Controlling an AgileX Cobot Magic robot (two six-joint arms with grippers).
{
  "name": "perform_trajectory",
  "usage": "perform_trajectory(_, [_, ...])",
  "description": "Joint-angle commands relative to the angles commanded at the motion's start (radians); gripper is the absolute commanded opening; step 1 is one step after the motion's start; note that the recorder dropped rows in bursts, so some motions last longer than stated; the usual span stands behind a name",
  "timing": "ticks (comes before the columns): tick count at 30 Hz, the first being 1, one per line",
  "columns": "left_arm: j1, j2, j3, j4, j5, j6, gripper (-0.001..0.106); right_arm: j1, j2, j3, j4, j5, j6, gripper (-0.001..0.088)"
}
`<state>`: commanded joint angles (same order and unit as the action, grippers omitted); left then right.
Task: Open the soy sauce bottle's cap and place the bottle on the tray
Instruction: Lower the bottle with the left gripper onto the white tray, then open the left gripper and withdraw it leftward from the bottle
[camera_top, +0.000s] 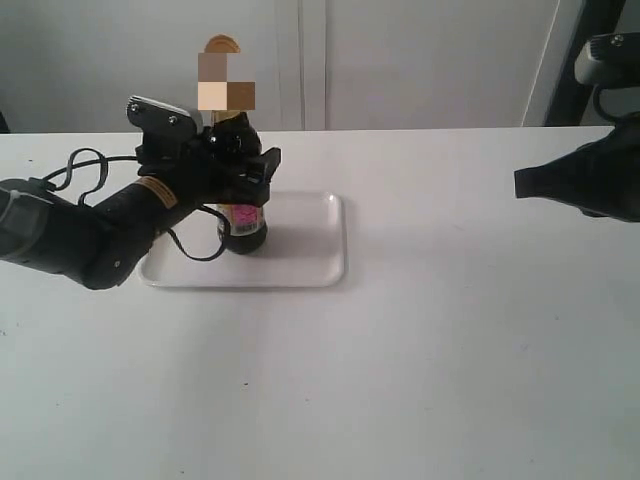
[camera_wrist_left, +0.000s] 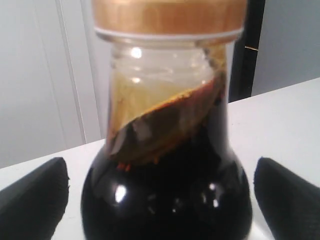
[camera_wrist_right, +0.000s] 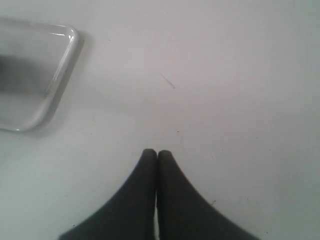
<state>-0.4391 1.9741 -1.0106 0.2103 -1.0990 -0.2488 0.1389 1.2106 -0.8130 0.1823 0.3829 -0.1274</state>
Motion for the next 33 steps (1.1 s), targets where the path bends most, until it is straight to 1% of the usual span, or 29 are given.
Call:
perform_trajectory(4, [0.000,-0.043,0.022,-0.010,0.018,0.015,0.101,0.000,0.000,0.000,0.000,-0.002,0.000,0.0000])
perform_trajectory(9, [-0.002,-0.078,0.032,0.003,0.108,0.002,0.101,0.000,0.000,0.000,0.000,-0.002,0.000,0.0000])
perform_trajectory(13, [-0.002,-0.114,0.065,0.006,0.106,-0.001,0.101,0.000,0.000,0.000,0.000,-0.002,0.000,0.0000])
perform_trajectory(23, [-0.002,-0.272,0.241,0.007,0.107,-0.013,0.101,0.000,0.000,0.000,0.000,-0.002,-0.003,0.0000])
perform_trajectory(25, [-0.002,-0.309,0.278,0.025,0.109,-0.036,0.101,0.000,0.000,0.000,0.000,-0.002,-0.003,0.0000])
perform_trajectory(26, [-0.002,-0.328,0.296,0.039,0.131,-0.043,0.101,0.000,0.000,0.000,0.000,-0.002,-0.003,0.0000])
perform_trajectory(28, [-0.002,-0.375,0.307,0.090,0.269,-0.047,0.099,0.000,0.000,0.000,0.000,-0.002,-0.003,0.0000])
perform_trajectory(29, [-0.002,-0.401,0.307,0.124,0.346,-0.047,0.096,0.000,0.000,0.000,0.000,0.001,-0.003,0.0000])
perform_trajectory(32, [-0.002,-0.466,0.307,0.183,0.474,-0.047,0.081,0.000,0.000,0.000,0.000,0.012,-0.003,0.0000])
perform_trajectory(33, [-0.002,-0.492,0.307,0.199,0.510,-0.050,0.074,0.000,0.000,0.000,0.000,0.016,-0.003,0.0000])
